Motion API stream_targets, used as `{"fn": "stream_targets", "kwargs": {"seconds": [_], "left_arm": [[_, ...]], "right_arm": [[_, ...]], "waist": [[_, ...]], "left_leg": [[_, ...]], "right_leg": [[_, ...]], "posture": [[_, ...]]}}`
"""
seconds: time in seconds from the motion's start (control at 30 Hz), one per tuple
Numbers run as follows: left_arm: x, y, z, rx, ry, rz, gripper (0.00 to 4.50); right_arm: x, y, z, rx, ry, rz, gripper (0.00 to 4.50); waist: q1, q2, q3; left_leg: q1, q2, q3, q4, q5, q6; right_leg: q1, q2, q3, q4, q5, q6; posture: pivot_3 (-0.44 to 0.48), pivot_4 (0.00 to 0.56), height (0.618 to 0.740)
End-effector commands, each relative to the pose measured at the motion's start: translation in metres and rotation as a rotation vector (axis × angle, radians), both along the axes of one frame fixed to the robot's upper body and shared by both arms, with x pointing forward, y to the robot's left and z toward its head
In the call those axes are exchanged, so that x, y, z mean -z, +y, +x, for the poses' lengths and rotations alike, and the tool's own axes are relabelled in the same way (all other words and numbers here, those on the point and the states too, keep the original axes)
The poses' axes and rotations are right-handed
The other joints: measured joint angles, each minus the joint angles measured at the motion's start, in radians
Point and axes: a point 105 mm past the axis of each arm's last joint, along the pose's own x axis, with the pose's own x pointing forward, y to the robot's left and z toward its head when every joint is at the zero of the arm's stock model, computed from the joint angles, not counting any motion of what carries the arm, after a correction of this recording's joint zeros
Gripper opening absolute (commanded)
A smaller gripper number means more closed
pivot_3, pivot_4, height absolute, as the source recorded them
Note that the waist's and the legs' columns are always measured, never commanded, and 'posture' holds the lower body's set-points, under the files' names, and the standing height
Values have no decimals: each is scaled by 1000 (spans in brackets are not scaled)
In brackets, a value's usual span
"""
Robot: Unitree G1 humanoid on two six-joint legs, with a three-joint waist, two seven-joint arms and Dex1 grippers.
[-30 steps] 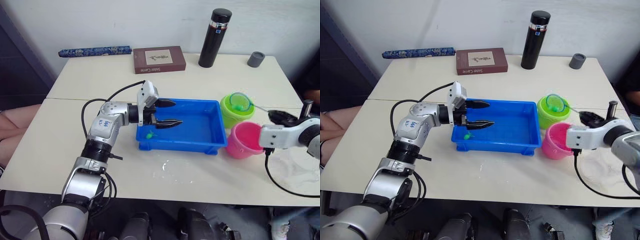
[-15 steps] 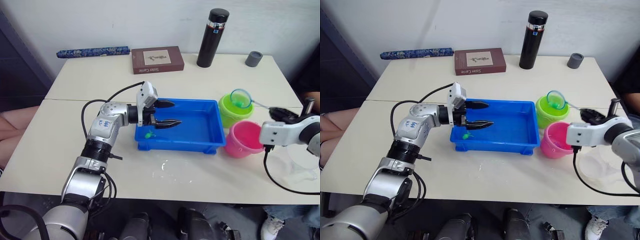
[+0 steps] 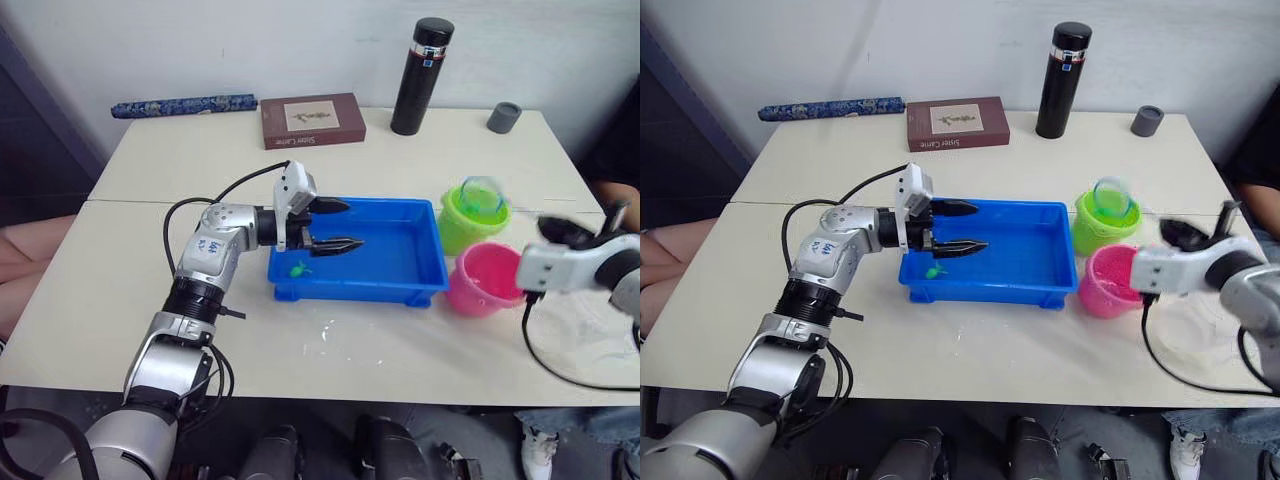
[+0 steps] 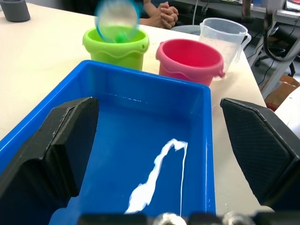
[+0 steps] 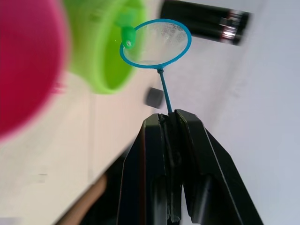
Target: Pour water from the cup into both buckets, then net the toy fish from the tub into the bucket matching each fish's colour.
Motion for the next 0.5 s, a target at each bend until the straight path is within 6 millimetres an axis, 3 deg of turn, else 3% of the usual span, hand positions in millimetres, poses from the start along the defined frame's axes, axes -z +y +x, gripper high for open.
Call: {"fn": "stream_targets", "kwargs": {"seconds": [0.03,0.2,0.3,0.43,0.5], "left_arm": [[-13,-1,1,6,-51,-3,4476],[-12,0,1,3,-49,-2,4476],[-11,3,1,-2,-46,3,4476],[-7,8,1,-10,-44,24,4476],[-4,14,2,-19,-45,47,4476]], "right_arm": [[-6,-1,-2,-4,-21,-23,0],[-10,-7,-7,14,-30,5,0],[-1,-5,-10,4,6,31,0],[-5,-3,-9,8,-20,250,0],[-7,0,-7,11,-8,463,0]], "waist": [[1,0,0],[3,0,0],[2,0,0],[-1,0,0],[-2,0,0]], "left_leg": [[0,0,0,0,0,0],[-1,-2,0,0,0,0],[-1,-2,0,0,0,0],[0,-1,0,0,0,0],[0,-1,1,0,0,0]], "right_leg": [[0,0,0,0,0,0],[0,1,0,0,0,0],[0,0,0,0,0,0],[0,1,0,0,0,0],[0,1,0,1,0,0]], "posture": [[0,150,740],[0,150,740],[0,150,740],[0,150,740],[0,150,740]]}}
